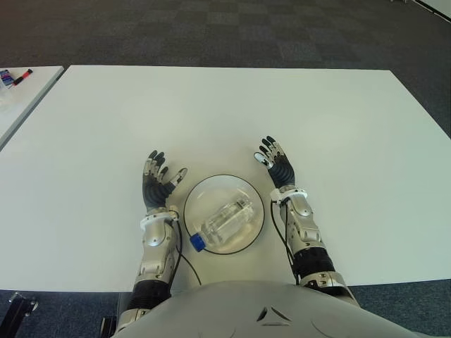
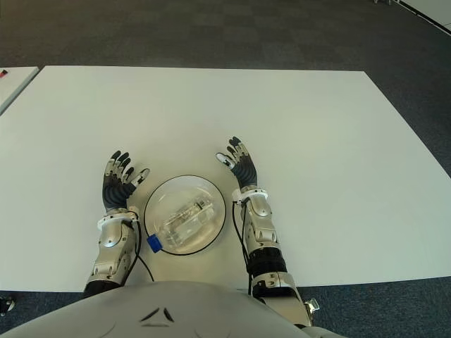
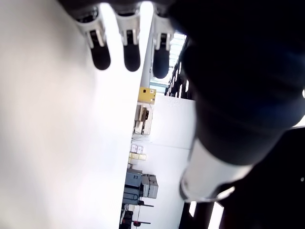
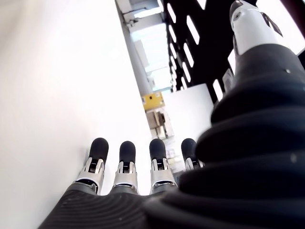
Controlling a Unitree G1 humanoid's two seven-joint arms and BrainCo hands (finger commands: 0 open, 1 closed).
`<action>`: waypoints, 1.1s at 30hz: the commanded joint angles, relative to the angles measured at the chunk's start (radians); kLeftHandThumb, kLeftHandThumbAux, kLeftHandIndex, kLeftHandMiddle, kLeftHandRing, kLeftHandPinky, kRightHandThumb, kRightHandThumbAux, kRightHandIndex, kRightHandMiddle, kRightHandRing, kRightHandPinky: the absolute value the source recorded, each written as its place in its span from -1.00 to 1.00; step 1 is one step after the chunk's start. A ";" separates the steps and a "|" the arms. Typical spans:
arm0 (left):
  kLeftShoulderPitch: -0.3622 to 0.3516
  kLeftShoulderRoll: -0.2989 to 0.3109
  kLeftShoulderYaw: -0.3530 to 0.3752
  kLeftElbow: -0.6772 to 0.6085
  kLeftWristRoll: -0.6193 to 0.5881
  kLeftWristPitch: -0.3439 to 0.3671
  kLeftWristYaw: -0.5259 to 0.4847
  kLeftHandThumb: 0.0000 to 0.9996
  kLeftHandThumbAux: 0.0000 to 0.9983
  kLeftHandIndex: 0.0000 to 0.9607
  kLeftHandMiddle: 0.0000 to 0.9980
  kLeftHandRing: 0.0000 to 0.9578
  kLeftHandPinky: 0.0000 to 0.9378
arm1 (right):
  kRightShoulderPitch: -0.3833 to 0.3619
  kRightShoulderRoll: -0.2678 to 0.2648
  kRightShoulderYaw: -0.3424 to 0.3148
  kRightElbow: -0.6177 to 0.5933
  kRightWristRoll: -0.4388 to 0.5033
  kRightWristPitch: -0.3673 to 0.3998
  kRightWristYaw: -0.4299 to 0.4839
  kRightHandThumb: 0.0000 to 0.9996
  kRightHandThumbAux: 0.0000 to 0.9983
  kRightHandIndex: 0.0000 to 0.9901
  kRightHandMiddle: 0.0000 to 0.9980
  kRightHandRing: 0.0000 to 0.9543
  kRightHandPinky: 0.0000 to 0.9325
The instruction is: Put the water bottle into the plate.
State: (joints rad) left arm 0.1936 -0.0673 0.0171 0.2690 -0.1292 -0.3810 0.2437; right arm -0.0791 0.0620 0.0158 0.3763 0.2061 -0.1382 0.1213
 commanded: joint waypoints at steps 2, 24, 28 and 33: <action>0.015 -0.049 0.005 0.002 -0.004 0.032 -0.010 -0.93 0.89 -0.71 -0.66 -0.72 -0.67 | 0.032 0.064 0.010 -0.021 0.011 0.046 -0.021 -1.00 0.52 -1.00 -1.00 -1.00 -0.92; 0.027 -0.035 0.011 -0.008 0.013 0.022 -0.029 -0.87 0.90 -0.73 -0.67 -0.73 -0.69 | 0.083 0.074 0.045 -0.084 0.009 0.072 -0.046 -1.00 0.56 -1.00 -0.97 -0.99 -0.88; 0.028 -0.036 0.013 -0.010 0.012 0.023 -0.031 -0.86 0.90 -0.73 -0.67 -0.73 -0.69 | 0.090 0.074 0.050 -0.096 0.013 0.079 -0.050 -1.00 0.57 -1.00 -0.96 -0.98 -0.86; 0.031 -0.035 0.014 -0.017 0.009 0.026 -0.036 -0.84 0.90 -0.72 -0.67 -0.73 -0.69 | 0.109 0.077 0.059 -0.124 0.019 0.097 -0.060 -1.00 0.58 -0.99 -0.94 -0.95 -0.84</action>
State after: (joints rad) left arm 0.2114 -0.0677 0.0252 0.2460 -0.1174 -0.3761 0.2205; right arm -0.0032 0.0609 0.0627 0.2597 0.2098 -0.0754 0.0758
